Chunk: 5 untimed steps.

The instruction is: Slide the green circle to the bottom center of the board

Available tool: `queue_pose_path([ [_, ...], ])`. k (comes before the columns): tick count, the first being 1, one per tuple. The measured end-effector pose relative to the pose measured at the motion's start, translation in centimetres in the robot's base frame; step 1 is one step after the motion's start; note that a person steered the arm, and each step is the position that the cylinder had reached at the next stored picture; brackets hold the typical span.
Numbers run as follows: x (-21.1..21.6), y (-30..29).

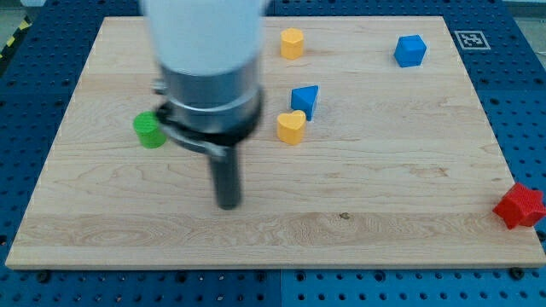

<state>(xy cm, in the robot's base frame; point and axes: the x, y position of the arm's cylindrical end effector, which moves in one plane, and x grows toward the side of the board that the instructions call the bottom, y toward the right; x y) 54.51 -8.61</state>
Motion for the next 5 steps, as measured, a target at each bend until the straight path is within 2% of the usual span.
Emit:
queue_pose_path([
  [1,-4.8,-10.6],
  [2,-12.3,-15.0],
  [3,-10.5,-8.3],
  [4,-2.1,1.8],
  [5,0.1,7.7],
])
